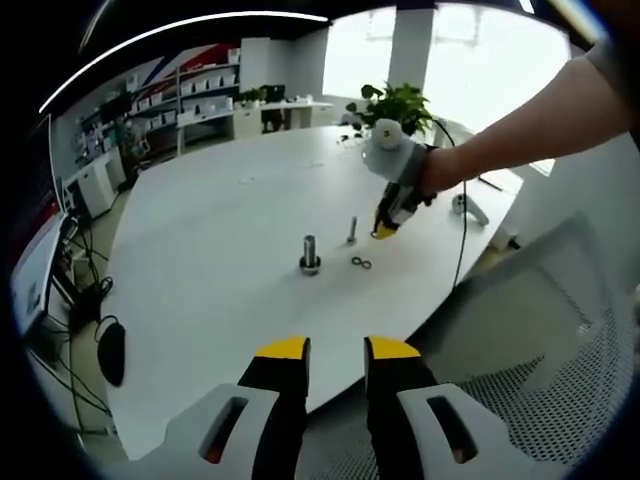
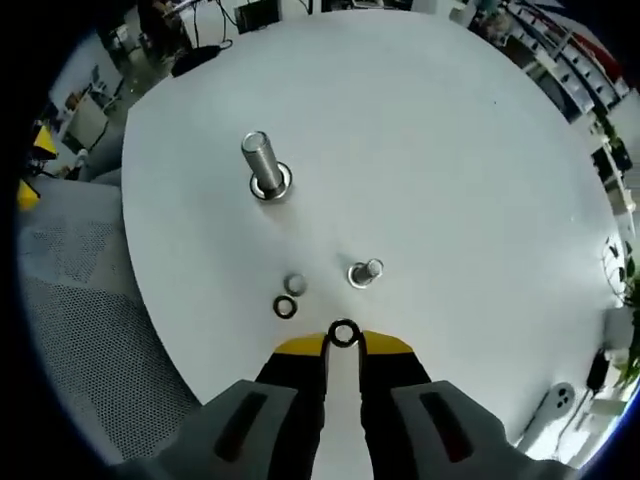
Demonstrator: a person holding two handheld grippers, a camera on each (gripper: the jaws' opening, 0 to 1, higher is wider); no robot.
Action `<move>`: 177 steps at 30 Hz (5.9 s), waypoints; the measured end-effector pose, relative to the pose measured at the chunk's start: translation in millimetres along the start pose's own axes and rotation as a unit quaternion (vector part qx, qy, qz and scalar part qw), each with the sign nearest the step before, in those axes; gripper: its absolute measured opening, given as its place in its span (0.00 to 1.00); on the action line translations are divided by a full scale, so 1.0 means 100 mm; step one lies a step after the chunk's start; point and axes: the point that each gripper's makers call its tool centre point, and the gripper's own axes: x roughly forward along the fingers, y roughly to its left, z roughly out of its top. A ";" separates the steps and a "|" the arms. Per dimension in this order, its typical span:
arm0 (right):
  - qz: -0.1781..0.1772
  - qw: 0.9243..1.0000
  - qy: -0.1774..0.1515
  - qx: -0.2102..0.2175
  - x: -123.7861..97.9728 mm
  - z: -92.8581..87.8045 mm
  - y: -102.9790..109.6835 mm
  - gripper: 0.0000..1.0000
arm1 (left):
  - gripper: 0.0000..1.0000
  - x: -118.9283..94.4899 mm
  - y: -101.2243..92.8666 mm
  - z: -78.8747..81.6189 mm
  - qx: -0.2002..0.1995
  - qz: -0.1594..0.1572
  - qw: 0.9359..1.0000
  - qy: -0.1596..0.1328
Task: Place the washer onto the threaded stud by aligning its center hole with the stud, sliding it down to the base, and recovering from edge contact or off-axis alignment until the washer reaches the visible bottom stop.
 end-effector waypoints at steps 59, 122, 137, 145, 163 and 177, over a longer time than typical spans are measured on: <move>-0.007 0.997 -0.011 -0.077 0.06 0.34 -0.13 0.13 | 0.20 0.02 0.01 -0.07 -0.001 0.004 1.000 0.019; 0.053 0.994 0.021 -0.095 0.43 -0.03 0.55 0.22 | 0.20 0.01 0.03 -0.07 -0.001 0.009 1.000 0.020; 0.061 0.988 -0.004 -0.141 0.41 -0.03 0.58 0.16 | 0.20 0.02 0.01 -0.07 0.002 0.002 1.000 0.020; 0.062 0.982 0.049 -0.173 0.41 -0.02 0.57 0.15 | 0.20 0.02 0.01 -0.06 0.002 0.001 1.000 0.019; -0.006 0.971 0.156 -0.180 0.43 -0.02 0.62 0.15 | 0.20 0.03 0.02 -0.08 0.000 0.003 1.000 0.023; 0.021 0.993 0.079 -0.084 0.44 0.00 0.57 0.14 | 0.20 0.02 0.02 -0.06 0.000 0.003 1.000 0.019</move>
